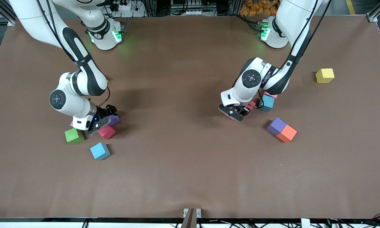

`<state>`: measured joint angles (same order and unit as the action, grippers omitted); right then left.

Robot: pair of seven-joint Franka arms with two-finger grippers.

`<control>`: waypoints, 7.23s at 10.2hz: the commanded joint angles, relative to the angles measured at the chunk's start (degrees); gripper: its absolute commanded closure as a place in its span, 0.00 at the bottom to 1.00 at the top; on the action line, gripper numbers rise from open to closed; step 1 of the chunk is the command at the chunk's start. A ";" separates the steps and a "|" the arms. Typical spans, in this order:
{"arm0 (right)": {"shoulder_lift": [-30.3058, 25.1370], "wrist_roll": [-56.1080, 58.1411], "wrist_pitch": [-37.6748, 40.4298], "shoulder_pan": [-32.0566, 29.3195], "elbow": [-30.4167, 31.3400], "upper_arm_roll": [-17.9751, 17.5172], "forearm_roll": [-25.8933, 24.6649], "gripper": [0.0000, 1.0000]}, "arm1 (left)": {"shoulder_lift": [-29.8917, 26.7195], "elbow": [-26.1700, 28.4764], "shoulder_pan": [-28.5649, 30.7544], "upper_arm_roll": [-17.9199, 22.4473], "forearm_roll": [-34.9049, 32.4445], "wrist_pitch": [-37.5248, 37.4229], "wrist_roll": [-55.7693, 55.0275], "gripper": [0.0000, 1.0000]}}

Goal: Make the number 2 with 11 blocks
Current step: 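Grasp the pink cube with the left gripper while the right gripper grasps blue, then set pink cube mid-table with the left gripper while the right gripper carries blue, then set blue beside pink with the right gripper while the left gripper grasps red, then set red beside pink with the left gripper while the right gripper reaches red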

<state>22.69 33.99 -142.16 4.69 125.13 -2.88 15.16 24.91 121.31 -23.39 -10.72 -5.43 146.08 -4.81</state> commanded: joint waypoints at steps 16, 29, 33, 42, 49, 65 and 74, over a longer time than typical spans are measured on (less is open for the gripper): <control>-0.80 -1.89 3.89 2.86 -1.54 -1.17 12.26 0.73 | 1.09 -0.37 -11.41 -22.94 -1.69 -5.64 -68.32 1.00; -16.79 -35.82 18.23 8.49 -1.21 -2.92 2.33 0.73 | 7.08 -3.98 -12.21 -21.27 -4.85 -4.93 -72.10 0.50; -18.91 -38.47 17.89 13.48 1.70 -2.75 2.42 0.74 | 4.10 -3.54 -11.59 -21.09 -5.29 -5.72 -71.48 0.00; -16.28 -0.66 10.62 21.76 4.15 -3.27 -4.53 0.80 | -10.14 -1.34 4.19 -20.74 -5.56 -19.96 -59.28 0.00; -11.80 6.27 -1.25 39.23 8.02 -2.75 -4.35 0.91 | -9.97 0.14 8.62 -7.39 -9.51 -16.90 -22.22 0.00; -6.00 -7.26 -16.91 54.45 14.09 -2.66 -4.26 0.92 | -6.90 12.19 8.54 -2.55 -8.11 3.67 -5.04 0.00; -2.57 -10.52 -21.13 56.83 13.91 -2.66 -4.26 0.83 | -9.70 13.33 7.39 -7.19 -7.05 3.33 -32.04 0.85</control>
<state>17.55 25.91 -160.83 59.50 139.02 -5.89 11.29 17.93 133.00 -15.30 -15.99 -13.29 149.44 -28.29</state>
